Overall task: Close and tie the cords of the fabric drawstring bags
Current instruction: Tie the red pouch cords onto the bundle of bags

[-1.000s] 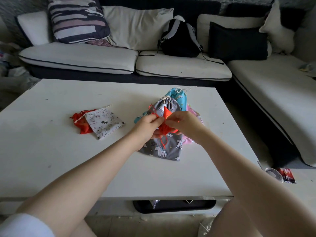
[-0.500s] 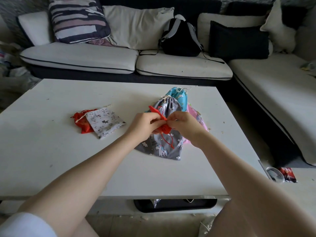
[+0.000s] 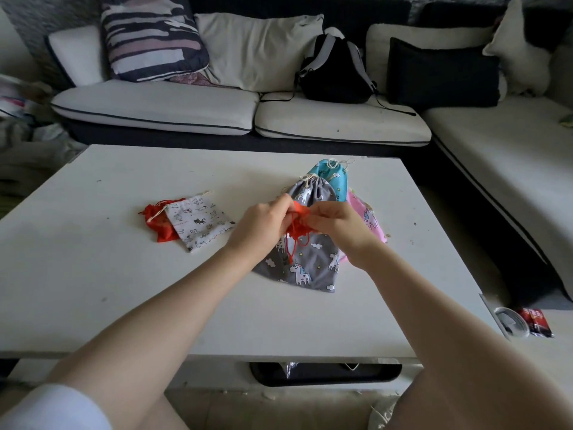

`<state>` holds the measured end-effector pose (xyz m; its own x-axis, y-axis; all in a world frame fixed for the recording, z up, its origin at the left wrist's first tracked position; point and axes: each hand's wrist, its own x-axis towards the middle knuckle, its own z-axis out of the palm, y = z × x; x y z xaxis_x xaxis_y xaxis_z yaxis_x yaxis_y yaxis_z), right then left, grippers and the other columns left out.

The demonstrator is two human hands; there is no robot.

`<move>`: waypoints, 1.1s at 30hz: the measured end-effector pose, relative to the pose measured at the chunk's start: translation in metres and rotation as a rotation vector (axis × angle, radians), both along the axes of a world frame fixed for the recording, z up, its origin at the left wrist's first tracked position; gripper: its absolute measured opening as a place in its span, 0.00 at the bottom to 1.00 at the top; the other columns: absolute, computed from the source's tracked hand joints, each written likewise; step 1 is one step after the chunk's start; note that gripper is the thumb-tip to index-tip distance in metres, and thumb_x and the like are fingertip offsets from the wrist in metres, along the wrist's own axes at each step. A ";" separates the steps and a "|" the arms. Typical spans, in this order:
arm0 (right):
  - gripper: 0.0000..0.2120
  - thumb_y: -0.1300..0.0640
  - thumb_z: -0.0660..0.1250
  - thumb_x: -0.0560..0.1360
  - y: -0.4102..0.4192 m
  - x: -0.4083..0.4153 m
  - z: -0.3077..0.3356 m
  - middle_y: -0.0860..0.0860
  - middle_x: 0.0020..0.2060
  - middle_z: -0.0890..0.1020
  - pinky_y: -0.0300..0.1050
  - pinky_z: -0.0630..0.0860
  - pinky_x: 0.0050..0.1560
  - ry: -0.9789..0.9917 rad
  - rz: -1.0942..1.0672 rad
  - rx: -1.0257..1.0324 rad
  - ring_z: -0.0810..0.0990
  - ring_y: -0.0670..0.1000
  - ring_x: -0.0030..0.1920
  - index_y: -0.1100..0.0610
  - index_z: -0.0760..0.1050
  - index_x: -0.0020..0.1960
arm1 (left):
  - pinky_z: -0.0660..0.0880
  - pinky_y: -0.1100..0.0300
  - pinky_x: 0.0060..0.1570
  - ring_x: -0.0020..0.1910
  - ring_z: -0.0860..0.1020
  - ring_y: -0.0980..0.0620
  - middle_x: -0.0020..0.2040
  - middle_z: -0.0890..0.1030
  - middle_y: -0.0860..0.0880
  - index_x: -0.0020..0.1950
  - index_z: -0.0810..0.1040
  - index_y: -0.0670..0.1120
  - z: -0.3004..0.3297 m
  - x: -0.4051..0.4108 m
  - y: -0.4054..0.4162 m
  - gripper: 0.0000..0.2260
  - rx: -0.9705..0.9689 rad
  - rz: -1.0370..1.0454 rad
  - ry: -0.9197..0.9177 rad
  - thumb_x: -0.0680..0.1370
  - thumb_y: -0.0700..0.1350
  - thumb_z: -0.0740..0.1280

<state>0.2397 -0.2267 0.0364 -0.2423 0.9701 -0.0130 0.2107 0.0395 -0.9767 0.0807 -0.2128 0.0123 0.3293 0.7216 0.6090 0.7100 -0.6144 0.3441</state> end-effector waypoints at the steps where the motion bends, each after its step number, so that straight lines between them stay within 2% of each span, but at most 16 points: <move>1: 0.07 0.66 0.64 0.72 0.002 0.000 0.001 0.61 0.37 0.82 0.48 0.76 0.52 0.036 -0.024 -0.033 0.79 0.53 0.41 0.61 0.79 0.39 | 0.67 0.64 0.29 0.28 0.79 0.42 0.32 0.81 0.43 0.44 0.77 0.39 0.001 0.000 -0.001 0.11 0.012 0.007 -0.015 0.75 0.46 0.60; 3: 0.06 0.66 0.63 0.74 0.004 0.000 0.002 0.61 0.37 0.80 0.53 0.75 0.53 0.118 -0.056 -0.132 0.78 0.56 0.41 0.62 0.78 0.40 | 0.65 0.63 0.28 0.28 0.78 0.44 0.32 0.81 0.44 0.43 0.76 0.39 0.003 0.002 -0.003 0.13 0.023 0.015 -0.066 0.74 0.48 0.59; 6: 0.06 0.67 0.62 0.76 0.004 0.000 0.002 0.57 0.36 0.80 0.47 0.75 0.45 0.190 0.003 -0.226 0.78 0.54 0.37 0.60 0.74 0.43 | 0.62 0.67 0.30 0.27 0.75 0.49 0.32 0.81 0.46 0.42 0.75 0.39 0.007 0.005 -0.005 0.11 0.034 0.022 -0.157 0.74 0.46 0.60; 10: 0.06 0.66 0.63 0.76 0.004 0.000 0.001 0.53 0.39 0.81 0.42 0.79 0.46 0.171 0.018 -0.176 0.81 0.48 0.38 0.57 0.77 0.45 | 0.66 0.64 0.31 0.29 0.76 0.49 0.34 0.81 0.46 0.44 0.68 0.49 0.007 0.005 -0.004 0.03 0.033 0.002 -0.184 0.74 0.48 0.59; 12: 0.06 0.67 0.64 0.75 0.005 -0.001 0.004 0.52 0.38 0.81 0.42 0.79 0.47 0.135 0.007 -0.123 0.81 0.46 0.35 0.58 0.77 0.46 | 0.67 0.62 0.31 0.30 0.77 0.48 0.35 0.81 0.47 0.43 0.67 0.50 0.004 0.003 -0.003 0.04 0.026 0.015 -0.179 0.74 0.49 0.59; 13: 0.06 0.68 0.64 0.75 0.005 -0.003 0.007 0.52 0.37 0.81 0.40 0.80 0.44 0.123 0.007 -0.106 0.81 0.45 0.34 0.58 0.77 0.45 | 0.66 0.64 0.31 0.30 0.76 0.50 0.35 0.81 0.48 0.43 0.67 0.50 0.003 0.002 -0.003 0.04 0.021 0.023 -0.186 0.74 0.49 0.59; 15: 0.07 0.68 0.64 0.75 0.006 -0.004 0.010 0.52 0.36 0.81 0.36 0.80 0.38 0.100 0.011 -0.096 0.81 0.43 0.32 0.58 0.77 0.43 | 0.65 0.71 0.31 0.31 0.73 0.57 0.34 0.79 0.52 0.43 0.71 0.47 0.004 0.001 -0.004 0.05 0.006 0.022 -0.226 0.74 0.48 0.61; 17: 0.07 0.68 0.65 0.74 0.005 -0.005 0.013 0.54 0.36 0.80 0.35 0.80 0.39 0.060 0.025 -0.093 0.80 0.44 0.31 0.58 0.77 0.41 | 0.64 0.79 0.33 0.33 0.70 0.62 0.34 0.75 0.56 0.42 0.75 0.39 0.006 0.001 -0.006 0.05 -0.031 -0.002 -0.286 0.74 0.42 0.65; 19: 0.08 0.67 0.66 0.74 0.005 -0.005 0.016 0.55 0.34 0.79 0.36 0.78 0.38 0.026 0.051 -0.090 0.79 0.44 0.30 0.57 0.77 0.39 | 0.64 0.80 0.33 0.33 0.71 0.63 0.34 0.74 0.57 0.41 0.75 0.37 0.007 -0.001 -0.007 0.04 -0.071 -0.026 -0.318 0.73 0.37 0.65; 23: 0.09 0.66 0.66 0.74 0.007 -0.004 0.020 0.57 0.33 0.78 0.39 0.78 0.39 -0.049 0.085 -0.061 0.76 0.50 0.32 0.56 0.77 0.38 | 0.65 0.77 0.32 0.31 0.73 0.67 0.33 0.76 0.53 0.40 0.75 0.38 0.009 -0.003 -0.007 0.04 -0.122 -0.065 -0.343 0.74 0.37 0.65; 28: 0.04 0.64 0.64 0.76 0.009 -0.002 0.020 0.59 0.36 0.80 0.45 0.80 0.44 -0.142 0.185 -0.006 0.78 0.56 0.35 0.60 0.76 0.43 | 0.71 0.73 0.33 0.32 0.76 0.64 0.33 0.75 0.59 0.42 0.75 0.41 0.016 -0.004 -0.007 0.03 -0.207 -0.128 -0.349 0.74 0.35 0.65; 30: 0.04 0.64 0.63 0.76 0.010 0.001 0.020 0.58 0.37 0.79 0.44 0.79 0.42 -0.130 0.214 -0.028 0.78 0.55 0.36 0.60 0.75 0.43 | 0.70 0.73 0.34 0.32 0.75 0.64 0.33 0.76 0.57 0.42 0.74 0.43 0.019 -0.006 -0.007 0.04 -0.241 -0.155 -0.309 0.75 0.35 0.65; 32: 0.07 0.67 0.64 0.75 0.013 0.005 0.023 0.55 0.37 0.78 0.42 0.78 0.40 -0.095 0.211 -0.080 0.79 0.51 0.35 0.58 0.74 0.41 | 0.68 0.72 0.34 0.32 0.74 0.61 0.34 0.77 0.53 0.44 0.76 0.40 0.020 -0.009 -0.008 0.01 -0.284 -0.187 -0.240 0.75 0.37 0.66; 33: 0.08 0.67 0.66 0.73 0.014 0.007 0.025 0.53 0.36 0.78 0.41 0.78 0.39 -0.143 0.204 -0.049 0.79 0.48 0.35 0.56 0.73 0.39 | 0.68 0.73 0.34 0.33 0.74 0.60 0.36 0.78 0.51 0.46 0.76 0.39 0.020 -0.010 -0.008 0.01 -0.305 -0.190 -0.202 0.76 0.37 0.66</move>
<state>0.2465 -0.2124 0.0610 -0.4253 0.8987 -0.1072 0.3391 0.0484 -0.9395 0.0711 -0.2209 0.0319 0.3700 0.8168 0.4427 0.4926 -0.5764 0.6519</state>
